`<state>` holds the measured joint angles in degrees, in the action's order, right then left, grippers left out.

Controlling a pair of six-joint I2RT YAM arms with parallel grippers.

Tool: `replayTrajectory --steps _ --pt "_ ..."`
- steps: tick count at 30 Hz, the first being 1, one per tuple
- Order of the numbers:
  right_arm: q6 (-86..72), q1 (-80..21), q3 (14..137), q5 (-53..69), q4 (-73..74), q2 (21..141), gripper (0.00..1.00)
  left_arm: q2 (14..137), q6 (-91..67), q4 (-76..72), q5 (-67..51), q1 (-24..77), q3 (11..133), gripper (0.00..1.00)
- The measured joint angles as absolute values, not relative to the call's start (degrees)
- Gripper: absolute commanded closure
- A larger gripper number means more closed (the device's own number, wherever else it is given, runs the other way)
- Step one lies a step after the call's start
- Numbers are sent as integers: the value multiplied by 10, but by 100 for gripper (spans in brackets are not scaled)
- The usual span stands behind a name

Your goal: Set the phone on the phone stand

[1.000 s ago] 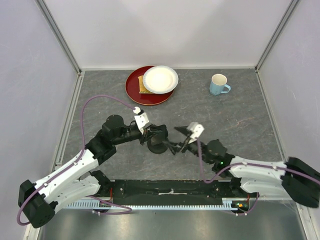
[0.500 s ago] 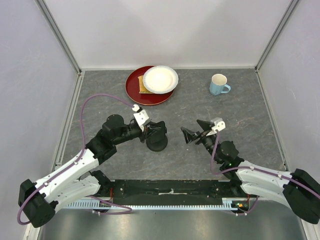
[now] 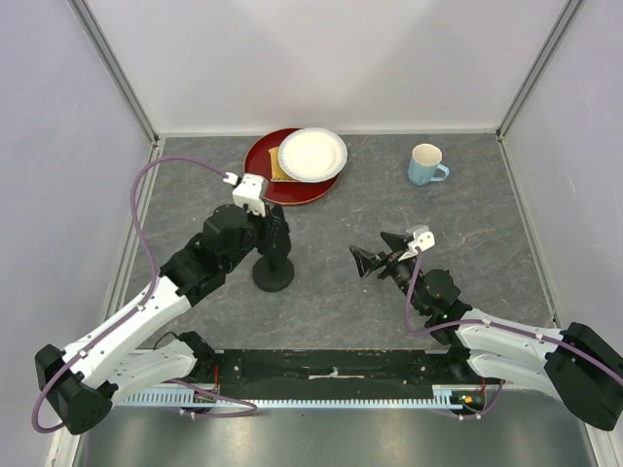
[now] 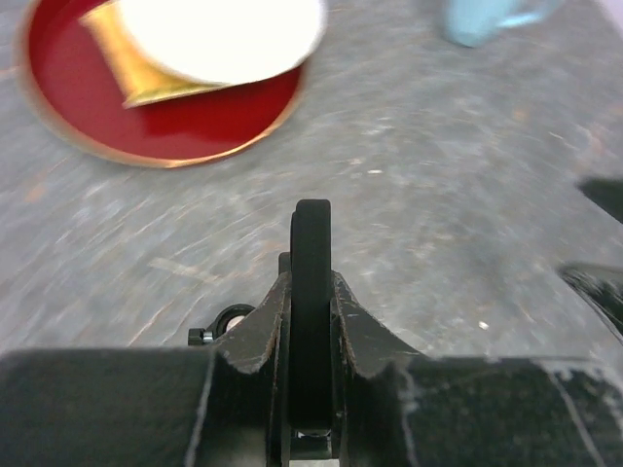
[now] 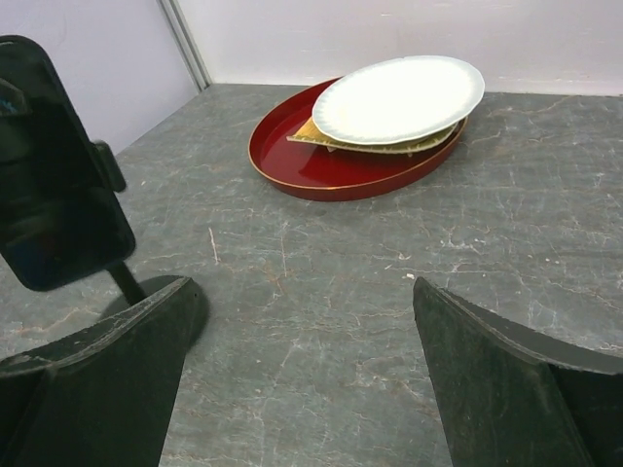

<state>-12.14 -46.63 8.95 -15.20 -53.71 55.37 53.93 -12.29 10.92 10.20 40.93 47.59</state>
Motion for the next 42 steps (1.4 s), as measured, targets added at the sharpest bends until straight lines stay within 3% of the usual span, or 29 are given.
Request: replayTrajectory --steps 6,12,24,25,29,31,34,42 --pt "-124 -466 96 -151 -529 562 2 541 -264 305 336 406 550 98" --pt "-128 -466 97 -151 -526 562 2 525 -402 411 496 406 557 98" --pt "-134 -466 107 -146 -517 571 2 601 -712 645 634 406 623 98" --pt "-134 -466 107 -146 -517 571 2 604 -725 649 635 406 624 95" --pt "-134 -466 108 -143 -517 571 2 609 -759 667 633 406 629 52" --pt "-134 -466 108 -140 -517 571 2 613 -767 684 611 406 630 40" --pt "-134 -466 109 -138 -515 572 2 616 -768 690 580 407 630 29" --pt "-133 -466 114 -134 -513 577 2 609 -745 696 518 406 633 23"
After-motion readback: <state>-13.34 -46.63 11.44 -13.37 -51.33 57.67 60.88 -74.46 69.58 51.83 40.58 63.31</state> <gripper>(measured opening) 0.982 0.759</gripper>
